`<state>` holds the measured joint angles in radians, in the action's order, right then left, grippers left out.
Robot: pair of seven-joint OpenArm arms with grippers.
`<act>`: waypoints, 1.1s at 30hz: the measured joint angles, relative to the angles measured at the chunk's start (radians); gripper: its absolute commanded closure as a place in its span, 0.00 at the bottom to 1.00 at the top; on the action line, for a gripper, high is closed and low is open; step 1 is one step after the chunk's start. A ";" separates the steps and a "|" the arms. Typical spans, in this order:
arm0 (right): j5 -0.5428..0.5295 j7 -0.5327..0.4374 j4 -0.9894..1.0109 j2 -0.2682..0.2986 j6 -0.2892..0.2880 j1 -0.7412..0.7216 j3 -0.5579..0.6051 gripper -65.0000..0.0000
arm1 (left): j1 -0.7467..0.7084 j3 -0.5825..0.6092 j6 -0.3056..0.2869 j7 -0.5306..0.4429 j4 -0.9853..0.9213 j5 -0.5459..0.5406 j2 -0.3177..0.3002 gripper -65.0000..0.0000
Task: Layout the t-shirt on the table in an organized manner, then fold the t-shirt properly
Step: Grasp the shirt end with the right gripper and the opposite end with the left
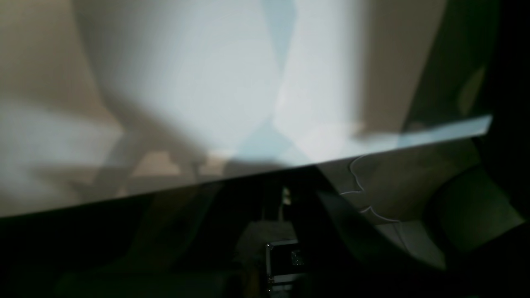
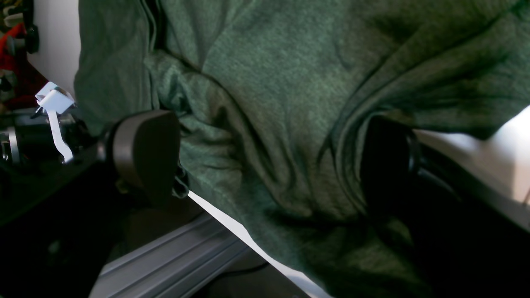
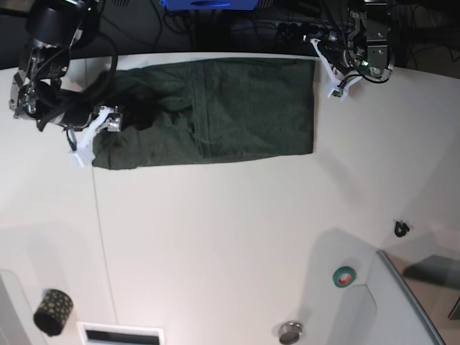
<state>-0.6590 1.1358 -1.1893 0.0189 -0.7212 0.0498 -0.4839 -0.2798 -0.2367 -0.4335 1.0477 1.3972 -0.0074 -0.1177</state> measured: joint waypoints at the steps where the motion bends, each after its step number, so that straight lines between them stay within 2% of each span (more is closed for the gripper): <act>1: 0.000 -0.005 0.000 0.007 -0.006 0.002 0.016 0.02 | 0.000 0.000 0.007 0.000 0.000 0.000 0.002 1.00; 3: 0.001 -0.004 0.000 0.010 -0.005 0.002 0.031 0.05 | 0.000 0.020 0.013 0.000 0.000 0.008 -0.002 1.00; 6: 0.008 -0.008 0.000 0.006 -0.005 0.006 0.037 0.16 | 0.000 0.060 0.014 0.013 0.000 0.007 -0.003 1.00; 10: 0.008 -0.007 0.001 0.003 -0.004 0.011 0.037 0.21 | 0.008 0.089 0.013 0.053 0.000 0.000 -0.001 1.00; 18: 0.008 -0.006 0.001 0.003 -0.004 0.011 0.039 0.22 | 0.019 0.094 0.011 0.080 -0.002 0.003 0.007 1.00; 22: 0.012 -0.017 0.004 0.003 -0.004 0.010 0.039 0.22 | 0.057 0.095 0.011 0.167 -0.034 0.000 0.012 1.00; 27: 0.012 -0.017 0.005 0.003 -0.004 0.010 0.039 0.22 | 0.058 0.095 0.011 0.170 -0.035 -0.003 0.012 1.00; 33: 0.016 -0.019 0.005 -0.031 -0.002 0.009 0.039 0.22 | 0.058 0.095 0.011 0.170 -0.035 -0.005 0.011 1.00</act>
<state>-0.6434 1.1172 -1.1847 -0.0116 -0.7231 0.0586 -0.4450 -0.2218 -0.1413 -0.4225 1.2179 1.3617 -0.0120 -0.1070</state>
